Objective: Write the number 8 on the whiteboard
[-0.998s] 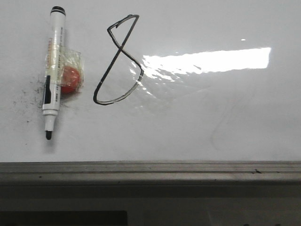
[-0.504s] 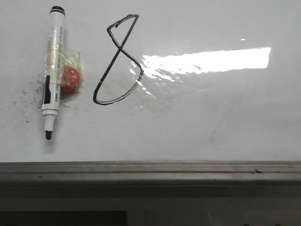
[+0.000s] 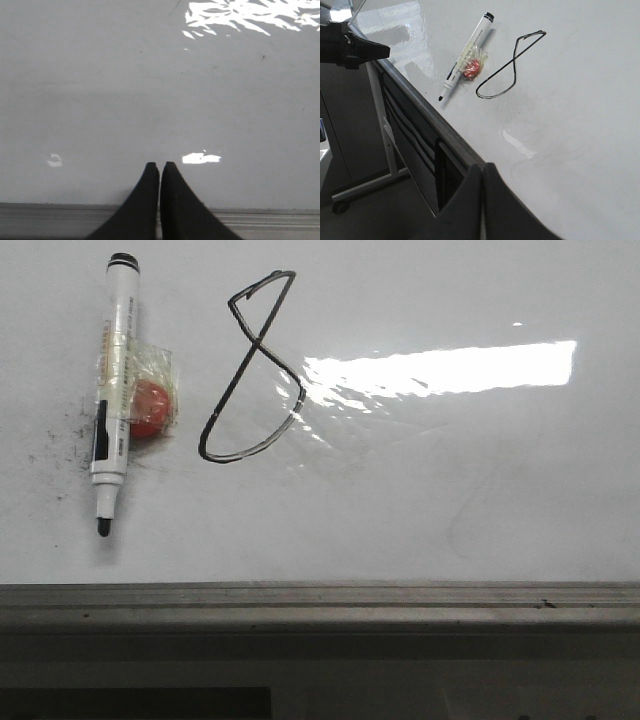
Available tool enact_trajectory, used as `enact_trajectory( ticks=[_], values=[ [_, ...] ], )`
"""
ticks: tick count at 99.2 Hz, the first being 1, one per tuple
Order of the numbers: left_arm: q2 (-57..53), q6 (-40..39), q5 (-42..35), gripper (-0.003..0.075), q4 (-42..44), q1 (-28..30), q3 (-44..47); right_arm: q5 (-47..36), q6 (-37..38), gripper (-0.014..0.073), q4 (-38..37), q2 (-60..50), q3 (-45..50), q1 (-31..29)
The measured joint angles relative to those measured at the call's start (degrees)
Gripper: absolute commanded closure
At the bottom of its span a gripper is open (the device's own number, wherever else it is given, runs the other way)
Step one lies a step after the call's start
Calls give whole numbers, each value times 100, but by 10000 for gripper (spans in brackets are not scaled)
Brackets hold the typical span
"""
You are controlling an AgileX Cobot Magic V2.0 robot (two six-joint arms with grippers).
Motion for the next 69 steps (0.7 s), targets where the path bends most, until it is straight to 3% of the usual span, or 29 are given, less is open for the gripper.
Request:
enact_trajectory(
  ticks=[69],
  values=[
    [0, 0, 0, 741, 0, 0, 0, -19, 0, 657, 0, 0, 12, -49]
  ],
)
